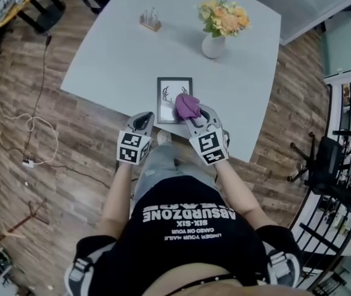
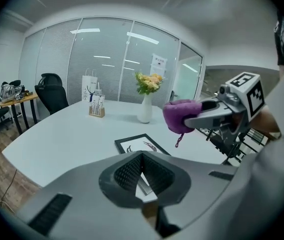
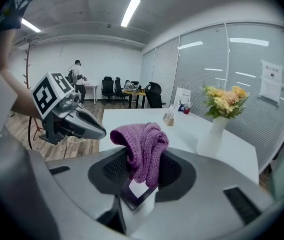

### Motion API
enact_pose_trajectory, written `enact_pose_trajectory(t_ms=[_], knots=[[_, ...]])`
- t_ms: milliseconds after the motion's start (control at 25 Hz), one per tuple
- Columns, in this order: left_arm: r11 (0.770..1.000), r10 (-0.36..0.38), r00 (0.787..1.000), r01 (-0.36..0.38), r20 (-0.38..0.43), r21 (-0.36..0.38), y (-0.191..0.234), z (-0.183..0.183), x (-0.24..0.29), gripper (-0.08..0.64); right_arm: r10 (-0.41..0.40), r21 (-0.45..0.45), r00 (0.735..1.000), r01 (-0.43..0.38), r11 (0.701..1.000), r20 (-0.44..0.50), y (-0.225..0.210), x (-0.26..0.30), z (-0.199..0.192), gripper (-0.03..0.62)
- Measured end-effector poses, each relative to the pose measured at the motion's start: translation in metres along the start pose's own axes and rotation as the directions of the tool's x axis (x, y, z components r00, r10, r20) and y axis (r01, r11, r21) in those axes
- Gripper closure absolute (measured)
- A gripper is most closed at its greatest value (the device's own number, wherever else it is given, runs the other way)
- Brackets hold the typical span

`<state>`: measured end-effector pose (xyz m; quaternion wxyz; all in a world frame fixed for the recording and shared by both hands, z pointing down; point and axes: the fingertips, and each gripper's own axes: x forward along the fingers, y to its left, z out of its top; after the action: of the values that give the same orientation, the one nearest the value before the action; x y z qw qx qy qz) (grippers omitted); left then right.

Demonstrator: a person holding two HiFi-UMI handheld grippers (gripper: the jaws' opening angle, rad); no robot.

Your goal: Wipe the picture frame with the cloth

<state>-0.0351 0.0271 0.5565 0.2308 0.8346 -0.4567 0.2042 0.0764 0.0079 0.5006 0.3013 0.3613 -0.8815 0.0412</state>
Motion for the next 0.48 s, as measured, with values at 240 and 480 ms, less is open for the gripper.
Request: enact_pose_trajectory(t_ms=[240,480], knots=[[0.998,-0.052,0.996,0.054,-0.072,0.025,0.029,-0.003,0.030,0.555,0.014,-0.066,0.997,-0.018,0.998,-0.070,-0.014,0.059,0.004,0.465],[0.990,-0.112,0.984,0.122,-0.141,0.067,0.042,-0.007,0.060,0.555,-0.009,-0.189,0.983,-0.027,0.982,-0.184,-0.025,0.110,-0.002,0.465]])
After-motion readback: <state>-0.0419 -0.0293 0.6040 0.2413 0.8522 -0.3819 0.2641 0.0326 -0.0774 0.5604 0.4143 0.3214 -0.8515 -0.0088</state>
